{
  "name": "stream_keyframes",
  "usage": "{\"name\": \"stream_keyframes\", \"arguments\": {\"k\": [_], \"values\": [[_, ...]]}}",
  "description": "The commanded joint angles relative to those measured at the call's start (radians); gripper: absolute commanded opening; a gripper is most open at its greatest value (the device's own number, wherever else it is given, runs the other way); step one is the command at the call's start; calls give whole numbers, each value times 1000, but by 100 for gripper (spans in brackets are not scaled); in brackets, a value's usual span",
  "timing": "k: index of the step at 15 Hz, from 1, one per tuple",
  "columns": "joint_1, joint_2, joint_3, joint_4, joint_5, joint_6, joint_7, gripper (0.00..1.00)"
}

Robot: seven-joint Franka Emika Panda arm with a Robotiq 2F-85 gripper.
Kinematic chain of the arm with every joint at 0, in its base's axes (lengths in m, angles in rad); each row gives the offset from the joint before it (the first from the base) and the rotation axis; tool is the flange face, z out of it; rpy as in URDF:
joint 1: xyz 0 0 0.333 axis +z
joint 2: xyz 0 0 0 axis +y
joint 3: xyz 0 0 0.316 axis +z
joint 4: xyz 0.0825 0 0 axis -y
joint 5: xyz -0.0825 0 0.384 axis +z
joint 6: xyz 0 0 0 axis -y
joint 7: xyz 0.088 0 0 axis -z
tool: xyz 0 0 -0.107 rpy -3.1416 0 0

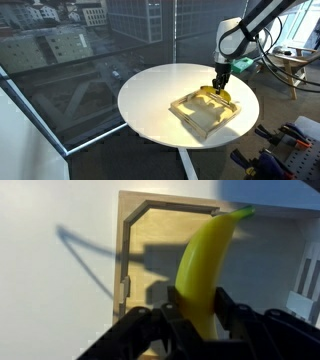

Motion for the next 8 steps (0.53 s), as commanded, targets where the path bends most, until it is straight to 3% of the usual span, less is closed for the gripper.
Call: {"name": "stream_keyframes", "arguments": {"k": [1, 8], "values": [[26, 16, -22, 9, -47, 24, 83, 16], [47, 57, -37, 21, -80, 50, 152, 16]]}}
